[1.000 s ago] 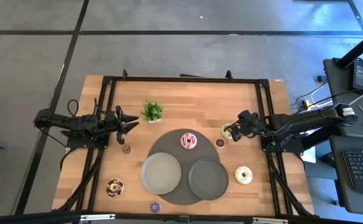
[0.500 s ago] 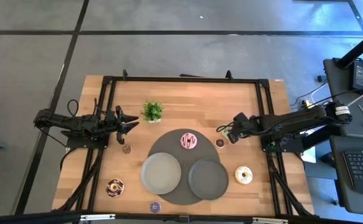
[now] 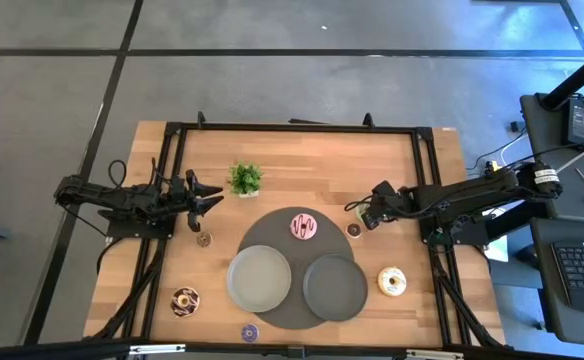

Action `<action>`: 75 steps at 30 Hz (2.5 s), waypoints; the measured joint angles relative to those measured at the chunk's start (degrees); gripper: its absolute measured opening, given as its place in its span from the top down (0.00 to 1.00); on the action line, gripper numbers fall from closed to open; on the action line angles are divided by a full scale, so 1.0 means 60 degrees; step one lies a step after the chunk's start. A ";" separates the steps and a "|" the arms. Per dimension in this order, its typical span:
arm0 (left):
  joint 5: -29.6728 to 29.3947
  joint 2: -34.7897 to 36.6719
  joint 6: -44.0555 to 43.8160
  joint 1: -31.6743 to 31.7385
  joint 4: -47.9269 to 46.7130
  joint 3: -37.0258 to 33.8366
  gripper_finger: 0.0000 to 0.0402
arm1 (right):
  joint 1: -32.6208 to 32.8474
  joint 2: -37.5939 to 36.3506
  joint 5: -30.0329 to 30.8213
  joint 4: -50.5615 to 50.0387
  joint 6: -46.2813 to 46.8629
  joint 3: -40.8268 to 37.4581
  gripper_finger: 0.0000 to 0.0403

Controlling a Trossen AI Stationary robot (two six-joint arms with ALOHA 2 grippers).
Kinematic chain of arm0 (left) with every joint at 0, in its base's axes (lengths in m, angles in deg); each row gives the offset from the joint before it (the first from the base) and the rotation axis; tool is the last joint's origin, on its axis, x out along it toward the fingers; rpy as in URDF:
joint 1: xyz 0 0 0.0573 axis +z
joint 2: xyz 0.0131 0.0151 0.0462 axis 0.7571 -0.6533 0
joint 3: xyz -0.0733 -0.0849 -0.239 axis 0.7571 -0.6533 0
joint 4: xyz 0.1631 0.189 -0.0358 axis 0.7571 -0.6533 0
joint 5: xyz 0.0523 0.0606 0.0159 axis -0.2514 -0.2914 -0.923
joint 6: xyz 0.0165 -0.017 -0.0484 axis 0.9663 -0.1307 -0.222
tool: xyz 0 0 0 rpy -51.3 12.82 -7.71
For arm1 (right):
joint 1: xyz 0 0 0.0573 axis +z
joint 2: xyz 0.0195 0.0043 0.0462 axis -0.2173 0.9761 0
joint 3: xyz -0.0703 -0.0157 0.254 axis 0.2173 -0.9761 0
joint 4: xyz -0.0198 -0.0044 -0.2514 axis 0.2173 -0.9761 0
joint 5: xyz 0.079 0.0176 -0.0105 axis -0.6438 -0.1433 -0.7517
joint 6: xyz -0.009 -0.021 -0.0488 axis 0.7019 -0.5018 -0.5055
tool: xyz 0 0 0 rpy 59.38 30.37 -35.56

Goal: Pick & Place donuts
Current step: Put the large green donut on the dark grey plate

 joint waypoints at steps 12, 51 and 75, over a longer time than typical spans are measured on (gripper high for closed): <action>0.0007 0.0000 -0.0011 0.0002 0.0002 0.0002 0.70 | 0.0000 -0.0032 0.0348 -0.0002 -0.0905 0.0003 0.77; 0.0033 0.0000 -0.0015 0.0002 0.0000 0.0001 0.70 | 0.3774 0.3574 -0.2185 0.3035 -0.1477 0.2867 0.84; 0.0029 0.0000 -0.0015 0.0000 0.0000 0.0002 0.70 | 0.3772 0.3574 -0.2546 0.3013 -0.1744 0.2867 0.64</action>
